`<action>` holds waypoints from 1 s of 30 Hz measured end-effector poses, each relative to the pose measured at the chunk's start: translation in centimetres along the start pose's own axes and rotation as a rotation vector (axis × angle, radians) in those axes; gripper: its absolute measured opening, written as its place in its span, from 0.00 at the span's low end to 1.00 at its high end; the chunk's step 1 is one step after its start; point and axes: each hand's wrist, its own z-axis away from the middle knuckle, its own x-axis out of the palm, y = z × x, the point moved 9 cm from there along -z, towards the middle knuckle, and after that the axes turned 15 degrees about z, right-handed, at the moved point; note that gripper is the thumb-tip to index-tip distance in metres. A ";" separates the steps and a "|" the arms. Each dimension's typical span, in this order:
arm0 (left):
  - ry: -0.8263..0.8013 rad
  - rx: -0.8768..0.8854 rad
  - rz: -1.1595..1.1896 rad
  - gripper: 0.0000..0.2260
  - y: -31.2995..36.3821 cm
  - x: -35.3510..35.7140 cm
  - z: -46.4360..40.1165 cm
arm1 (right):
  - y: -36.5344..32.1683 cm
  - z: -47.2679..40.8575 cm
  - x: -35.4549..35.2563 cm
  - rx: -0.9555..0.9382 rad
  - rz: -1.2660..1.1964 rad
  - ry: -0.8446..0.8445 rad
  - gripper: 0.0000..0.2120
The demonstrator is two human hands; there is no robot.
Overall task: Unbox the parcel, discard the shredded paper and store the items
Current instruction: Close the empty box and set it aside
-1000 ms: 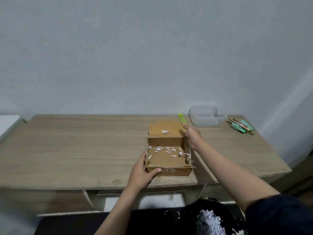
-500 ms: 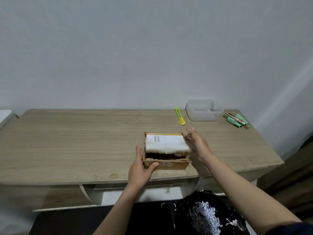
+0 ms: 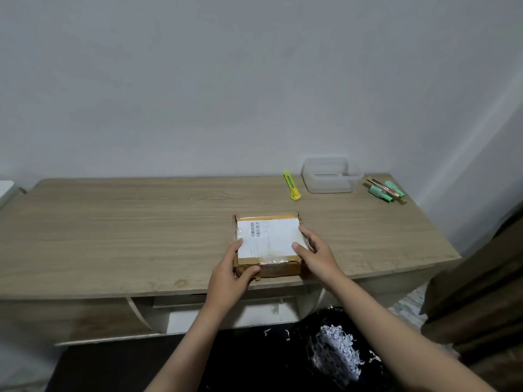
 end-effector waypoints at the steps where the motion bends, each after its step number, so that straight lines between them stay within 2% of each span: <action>1: 0.010 0.008 0.017 0.27 0.6 0.4 0.6 | 0.1 0.3 -0.5 -0.010 0.005 0.012 0.25; 6: 0.026 0.021 0.105 0.23 2.8 5.0 3.7 | 1.6 2.5 -5.5 -0.044 0.037 0.095 0.22; 13: -0.119 -0.042 0.146 0.23 4.9 17.9 8.0 | 8.9 7.4 -17.5 0.025 0.082 0.214 0.21; 18: -0.221 -0.106 0.116 0.25 3.0 25.4 12.2 | 15.6 11.6 -22.5 0.092 0.105 0.260 0.21; 21: -0.245 -0.128 0.019 0.28 1.0 27.9 14.5 | 19.1 13.7 -23.6 0.132 0.103 0.275 0.21; 25: -0.251 -0.156 -0.096 0.28 -1.3 29.6 17.3 | 23.5 15.0 -23.1 0.155 0.117 0.188 0.22; 30: -0.266 -0.295 -0.235 0.27 -5.0 29.4 19.5 | 26.4 14.7 -20.4 0.172 0.267 -0.032 0.25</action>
